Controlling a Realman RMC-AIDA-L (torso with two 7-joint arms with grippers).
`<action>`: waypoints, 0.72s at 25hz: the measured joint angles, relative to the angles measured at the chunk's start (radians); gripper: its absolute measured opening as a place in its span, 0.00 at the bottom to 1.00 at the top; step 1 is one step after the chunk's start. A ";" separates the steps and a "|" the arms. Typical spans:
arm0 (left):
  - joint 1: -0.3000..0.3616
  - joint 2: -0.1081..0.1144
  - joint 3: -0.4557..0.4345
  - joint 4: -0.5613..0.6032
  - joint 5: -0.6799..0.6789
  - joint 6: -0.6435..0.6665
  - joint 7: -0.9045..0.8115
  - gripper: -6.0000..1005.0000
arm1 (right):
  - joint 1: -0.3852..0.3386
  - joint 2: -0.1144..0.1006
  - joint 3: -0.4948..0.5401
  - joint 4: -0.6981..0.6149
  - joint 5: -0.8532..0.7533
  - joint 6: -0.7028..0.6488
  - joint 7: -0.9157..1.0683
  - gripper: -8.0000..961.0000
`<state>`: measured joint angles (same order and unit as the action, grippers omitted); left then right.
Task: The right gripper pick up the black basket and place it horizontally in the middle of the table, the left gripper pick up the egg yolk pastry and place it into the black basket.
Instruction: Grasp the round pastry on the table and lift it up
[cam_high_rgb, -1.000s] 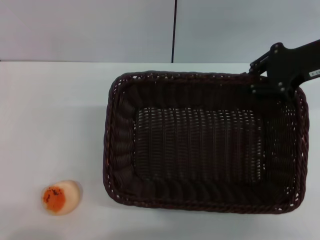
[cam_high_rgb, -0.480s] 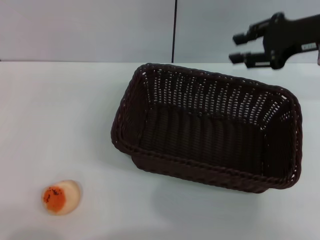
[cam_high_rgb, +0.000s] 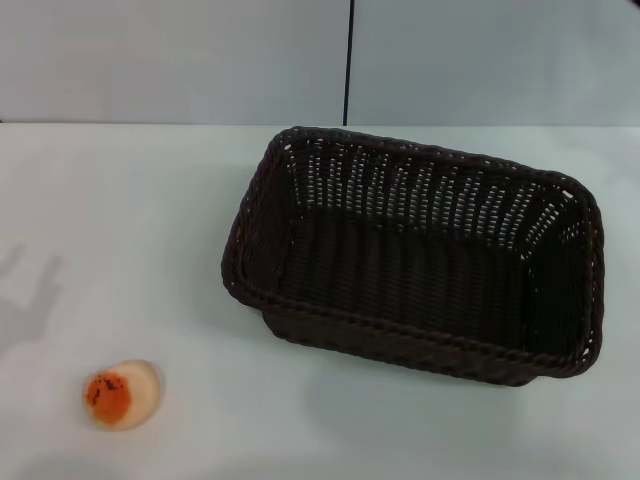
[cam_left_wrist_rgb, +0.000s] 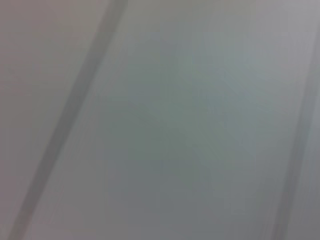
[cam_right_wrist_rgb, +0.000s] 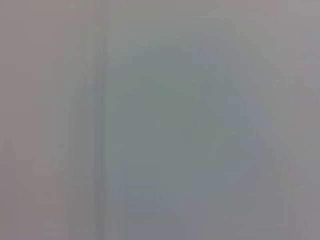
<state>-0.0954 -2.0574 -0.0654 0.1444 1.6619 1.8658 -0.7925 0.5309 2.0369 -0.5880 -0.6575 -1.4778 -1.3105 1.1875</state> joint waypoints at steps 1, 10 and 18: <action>0.000 0.002 0.107 0.079 0.000 -0.004 -0.039 0.51 | -0.056 0.020 0.011 0.033 0.111 -0.007 -0.011 0.46; 0.031 0.048 0.405 0.250 0.097 -0.021 -0.148 0.52 | -0.197 0.033 0.063 0.208 0.365 -0.048 -0.025 0.46; 0.021 0.044 0.417 0.274 0.272 -0.078 -0.168 0.66 | -0.230 0.028 0.143 0.244 0.371 -0.043 -0.026 0.46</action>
<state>-0.0749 -2.0134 0.3520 0.4187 1.9340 1.7877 -0.9601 0.3013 2.0652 -0.4451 -0.4135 -1.1068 -1.3537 1.1610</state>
